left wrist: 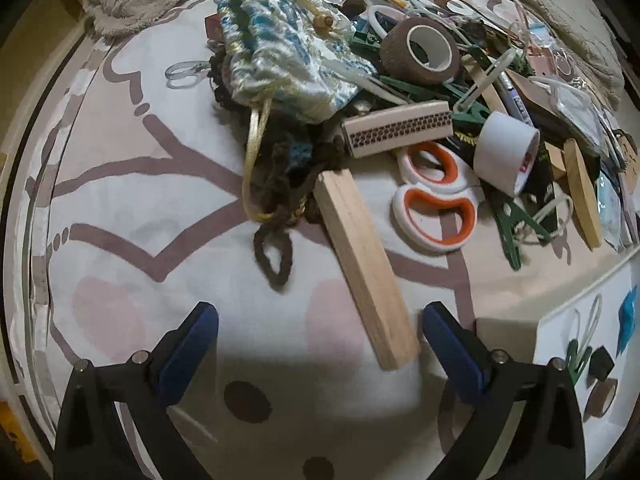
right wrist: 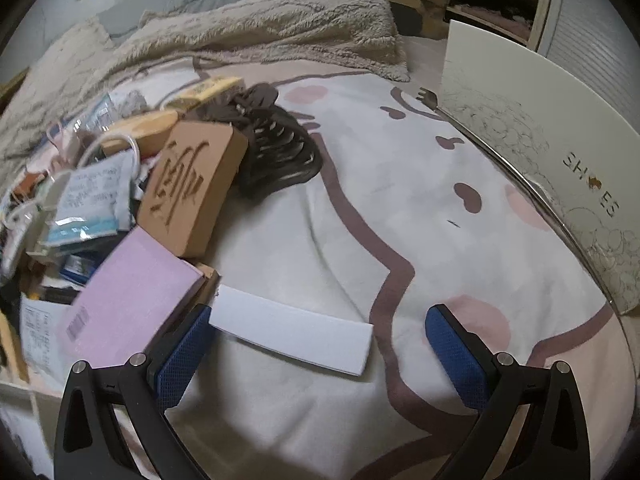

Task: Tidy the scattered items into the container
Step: 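Move the left gripper to the wooden stick while the right approaches the white rectangular box, then close the left gripper on the wooden stick while the right grasps the white rectangular box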

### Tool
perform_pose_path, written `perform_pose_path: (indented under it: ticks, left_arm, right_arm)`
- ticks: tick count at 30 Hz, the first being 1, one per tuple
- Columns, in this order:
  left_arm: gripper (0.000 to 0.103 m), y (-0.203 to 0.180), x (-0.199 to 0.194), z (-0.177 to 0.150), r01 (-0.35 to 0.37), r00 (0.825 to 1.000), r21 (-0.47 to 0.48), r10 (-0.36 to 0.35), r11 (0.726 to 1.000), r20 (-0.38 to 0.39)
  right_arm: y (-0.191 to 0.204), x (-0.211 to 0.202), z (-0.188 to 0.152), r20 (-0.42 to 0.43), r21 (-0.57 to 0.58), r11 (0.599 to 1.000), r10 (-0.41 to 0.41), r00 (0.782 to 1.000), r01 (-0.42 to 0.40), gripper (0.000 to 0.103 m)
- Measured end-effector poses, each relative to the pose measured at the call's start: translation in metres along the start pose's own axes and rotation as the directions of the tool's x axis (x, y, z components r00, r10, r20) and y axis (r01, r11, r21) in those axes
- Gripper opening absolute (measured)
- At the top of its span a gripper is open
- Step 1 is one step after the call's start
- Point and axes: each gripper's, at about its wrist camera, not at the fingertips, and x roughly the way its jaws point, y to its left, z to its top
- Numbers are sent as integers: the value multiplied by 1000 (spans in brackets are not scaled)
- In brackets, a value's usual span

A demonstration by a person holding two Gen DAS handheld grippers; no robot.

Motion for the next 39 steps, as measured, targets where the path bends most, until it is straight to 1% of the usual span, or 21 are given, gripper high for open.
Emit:
perform_pose_path:
  ticks: [3,7,8,9,10,12,13,15,16,18,19,21,22,23,25,29,31,35,39]
  left_arm:
    - [103,-3,0,4,-11,1000,-15,11,1000,6]
    - [102,-7,-2,3,-18,1000,-9,18,1000,17]
    - [96,-8,-3,2,-14,1000,-7,14,1000,20]
    - [83,-9,-5,2,-18,999,-4,18,1000,26]
    - [82,-11,-7,1,-36,999,12,35,999,34]
    - [73,-13,-11,-2,-14,999,37,12,999,51]
    - [71,-15,-12,-4,-10,998,48,7,999,58]
    - [61,-20,-16,-7,-1,998,71,-4,997,68]
    - [59,-22,-17,-8,2,997,80,-7,997,71]
    - [48,-28,-20,-11,4,997,103,-12,995,76]
    - [45,-30,-21,-12,7,997,111,-16,994,78]
    - [30,-34,-24,-14,28,996,123,-38,992,77]
    - [25,-36,-24,-15,42,996,127,-51,991,74]
    - [23,-39,-25,-16,50,996,132,-60,990,71]
    - [23,-44,-26,-18,41,996,147,-52,988,73]
    - [19,-47,-30,-22,53,996,166,-64,985,61]
    - [18,-48,-32,-28,55,997,193,-66,980,50]
    - [18,-50,-38,-43,44,998,268,-54,963,31]
    - [18,-51,-44,-59,35,999,341,-35,939,-7]
  right_arm:
    - [-1,1,-1,6,0,1000,-2,1000,2,103]
    - [-4,2,-2,14,10,1000,10,1000,-10,103]
    - [-4,2,-3,18,9,1000,8,1000,-8,103]
    - [-4,2,-3,22,8,1000,5,1000,-5,103]
    - [-3,2,-4,27,5,1000,0,1000,0,103]
    - [-3,2,-4,29,4,1000,-3,1000,2,103]
    - [-3,2,-5,29,5,1000,0,1000,0,103]
    - [-4,3,-4,28,9,1000,6,1000,-7,103]
    - [-5,4,-4,25,14,1000,13,1000,-13,103]
    - [-6,4,-5,27,17,1000,17,999,-17,103]
    - [-5,4,-5,30,16,1000,15,999,-16,103]
    - [-5,4,-6,32,15,1000,15,999,-16,103]
    - [-6,4,-6,35,16,1000,15,999,-16,103]
    - [-6,4,-6,37,15,1000,15,999,-15,103]
    - [-5,5,-6,42,16,1000,15,999,-16,103]
    - [-7,4,-7,48,20,1000,22,999,-23,103]
    - [-6,5,-7,49,20,1000,23,999,-24,103]
    - [-6,5,-7,49,21,1000,23,999,-24,103]
    - [-6,5,-8,49,21,1000,23,999,-24,103]
